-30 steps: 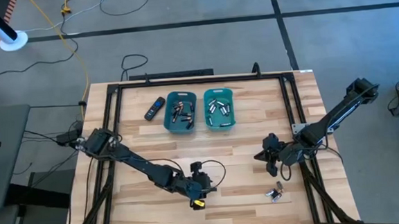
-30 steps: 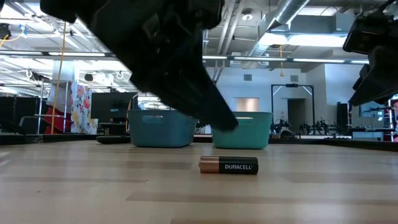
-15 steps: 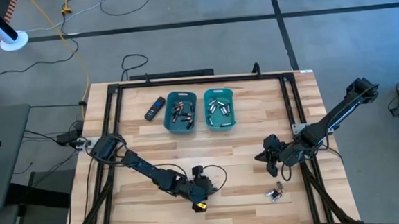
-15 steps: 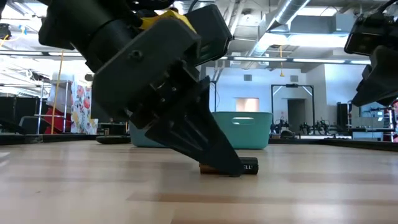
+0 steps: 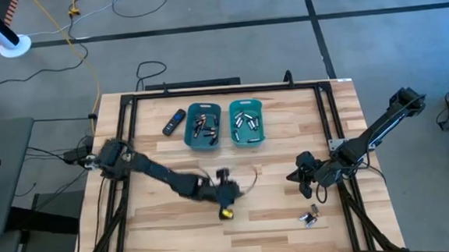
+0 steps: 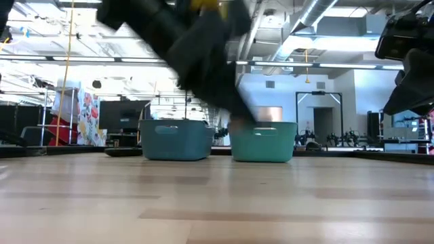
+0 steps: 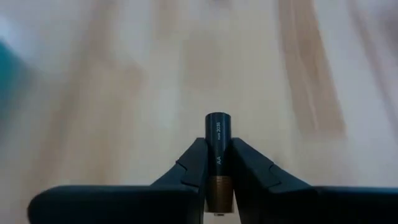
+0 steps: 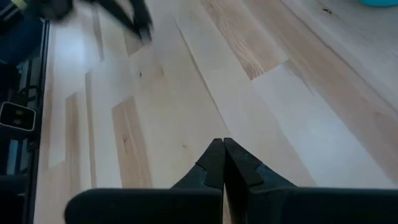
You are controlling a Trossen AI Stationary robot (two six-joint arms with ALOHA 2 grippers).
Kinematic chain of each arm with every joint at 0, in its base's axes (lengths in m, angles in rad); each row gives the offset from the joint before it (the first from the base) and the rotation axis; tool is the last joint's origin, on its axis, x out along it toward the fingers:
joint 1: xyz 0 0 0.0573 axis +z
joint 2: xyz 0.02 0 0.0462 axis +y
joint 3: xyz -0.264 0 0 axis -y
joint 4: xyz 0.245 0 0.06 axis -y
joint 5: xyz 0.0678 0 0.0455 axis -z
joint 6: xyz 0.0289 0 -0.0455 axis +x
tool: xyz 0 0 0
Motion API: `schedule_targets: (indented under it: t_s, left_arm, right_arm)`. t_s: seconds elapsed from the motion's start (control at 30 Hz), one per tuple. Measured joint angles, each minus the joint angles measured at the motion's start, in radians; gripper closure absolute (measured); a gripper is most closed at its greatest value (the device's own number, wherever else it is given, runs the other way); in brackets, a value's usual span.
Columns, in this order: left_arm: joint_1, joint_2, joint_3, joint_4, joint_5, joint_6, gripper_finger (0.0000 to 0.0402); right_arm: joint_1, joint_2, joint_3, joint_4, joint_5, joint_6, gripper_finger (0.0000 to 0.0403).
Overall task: Sort batteries
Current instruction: Put the black battery into the blue bin
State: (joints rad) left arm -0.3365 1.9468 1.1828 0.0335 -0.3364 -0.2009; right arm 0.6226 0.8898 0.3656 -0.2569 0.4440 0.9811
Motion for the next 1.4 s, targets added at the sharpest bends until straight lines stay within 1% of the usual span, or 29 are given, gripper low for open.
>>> schedule_targets:
  t_s: [0.13,0.27,0.37,0.47,0.53,0.63,0.73,0.8,0.9,0.97,1.07,1.3,1.4]
  left_arm:
    - [0.095,-0.147,0.004,-0.019,0.000,0.077,0.0360]
    - [0.211,-0.297,0.004,-0.117,0.001,0.125,0.0360]
    - [0.306,-0.400,0.026,-0.228,-0.001,0.177,0.0360]
    - [0.402,-0.453,0.060,-0.345,0.001,0.261,0.0360]
    - [0.471,-0.465,0.082,-0.408,0.027,0.311,0.0360]
    - [0.584,-0.455,0.099,-0.490,0.107,0.355,0.0360]
    - [0.682,-0.405,0.099,-0.576,0.161,0.384,0.0360]
    - [0.736,-0.362,0.097,-0.622,0.205,0.392,0.0360]
    - [0.796,-0.300,0.097,-0.648,0.308,0.398,0.0360]
    - [0.812,-0.255,0.097,-0.651,0.335,0.425,0.0360]
    - [0.810,-0.197,0.097,-0.645,0.340,0.468,0.0360]
    - [0.811,-0.086,0.098,-0.649,0.340,0.471,0.0360]
    - [0.811,-0.051,0.099,-0.637,0.336,0.499,0.0360]
  right_arm:
    - [0.000,0.000,0.000,0.000,0.000,0.030,0.0383]
    - [-0.001,0.000,0.000,0.001,0.000,0.040,0.0383]
    - [-0.001,0.000,0.000,-0.001,0.000,0.040,0.0383]
    - [-0.003,0.000,0.000,0.000,0.001,0.040,0.0383]
    - [-0.010,0.000,0.000,-0.001,0.001,0.041,0.0383]
    - [-0.026,0.000,0.000,-0.001,0.002,0.043,0.0383]
    - [-0.049,0.000,0.000,-0.006,0.002,0.064,0.0383]
    - [-0.066,0.000,0.000,-0.009,0.002,0.086,0.0383]
    - [-0.090,0.000,0.000,-0.023,0.002,0.111,0.0383]
    - [-0.110,0.000,0.000,-0.039,0.002,0.128,0.0383]
    - [-0.139,0.000,0.000,-0.061,0.003,0.156,0.0382]
    - [-0.208,0.000,0.000,-0.081,0.003,0.161,0.0382]
    - [-0.236,0.000,0.000,-0.085,0.003,0.164,0.0382]
